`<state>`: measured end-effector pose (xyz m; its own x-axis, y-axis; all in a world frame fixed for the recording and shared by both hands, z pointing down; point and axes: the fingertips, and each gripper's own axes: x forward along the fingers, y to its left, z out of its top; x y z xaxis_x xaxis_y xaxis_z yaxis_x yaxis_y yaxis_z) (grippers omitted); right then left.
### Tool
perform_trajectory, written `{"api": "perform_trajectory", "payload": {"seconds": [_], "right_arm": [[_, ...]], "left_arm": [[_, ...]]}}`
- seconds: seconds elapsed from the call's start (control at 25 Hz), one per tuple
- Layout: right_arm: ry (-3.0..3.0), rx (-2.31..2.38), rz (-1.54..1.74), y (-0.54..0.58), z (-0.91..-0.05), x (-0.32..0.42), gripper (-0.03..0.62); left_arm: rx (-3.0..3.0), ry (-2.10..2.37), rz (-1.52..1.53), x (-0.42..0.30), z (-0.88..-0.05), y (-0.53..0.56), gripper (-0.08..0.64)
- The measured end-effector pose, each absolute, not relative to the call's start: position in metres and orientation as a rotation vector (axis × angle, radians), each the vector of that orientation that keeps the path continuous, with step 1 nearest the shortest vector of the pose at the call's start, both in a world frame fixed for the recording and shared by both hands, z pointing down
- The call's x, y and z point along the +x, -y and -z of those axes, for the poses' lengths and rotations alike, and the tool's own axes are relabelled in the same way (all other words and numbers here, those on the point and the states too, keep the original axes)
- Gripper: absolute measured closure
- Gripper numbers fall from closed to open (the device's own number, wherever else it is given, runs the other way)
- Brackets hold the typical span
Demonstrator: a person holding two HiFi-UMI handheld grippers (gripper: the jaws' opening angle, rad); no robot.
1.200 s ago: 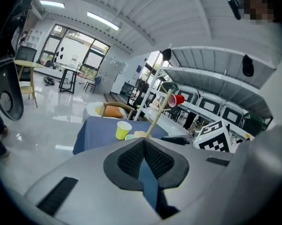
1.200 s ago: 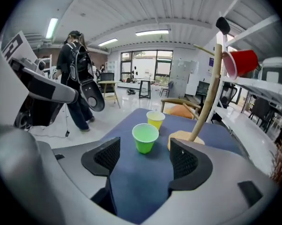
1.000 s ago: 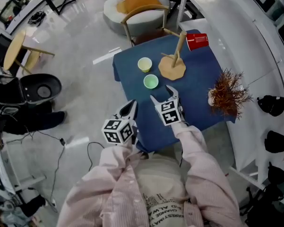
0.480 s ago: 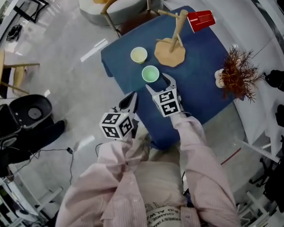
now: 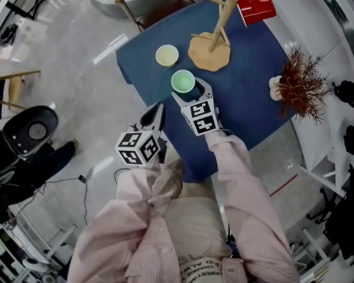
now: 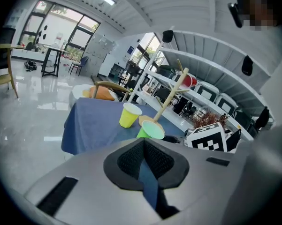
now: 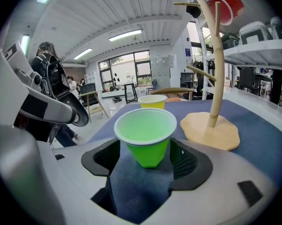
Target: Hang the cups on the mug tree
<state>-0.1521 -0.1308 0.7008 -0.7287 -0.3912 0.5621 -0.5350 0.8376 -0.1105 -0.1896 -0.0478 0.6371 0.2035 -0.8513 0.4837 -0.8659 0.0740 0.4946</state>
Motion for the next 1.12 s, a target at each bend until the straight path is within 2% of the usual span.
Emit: {"api": "perform_trajectory", "payload": {"seconds": [0.68,1.12], "right_arm": [[2.519,0.575,-0.408,0.139,-0.692,-0.156,0.304],[2.517,0.593,-0.486,0.137,-0.658,-0.117,0.304]], "left_arm": [[1.669,1.711,0.003,-0.180,-0.628,0.057,0.561],[1.696,1.758,0.027,-0.159,-0.597,0.056,0.561]]}}
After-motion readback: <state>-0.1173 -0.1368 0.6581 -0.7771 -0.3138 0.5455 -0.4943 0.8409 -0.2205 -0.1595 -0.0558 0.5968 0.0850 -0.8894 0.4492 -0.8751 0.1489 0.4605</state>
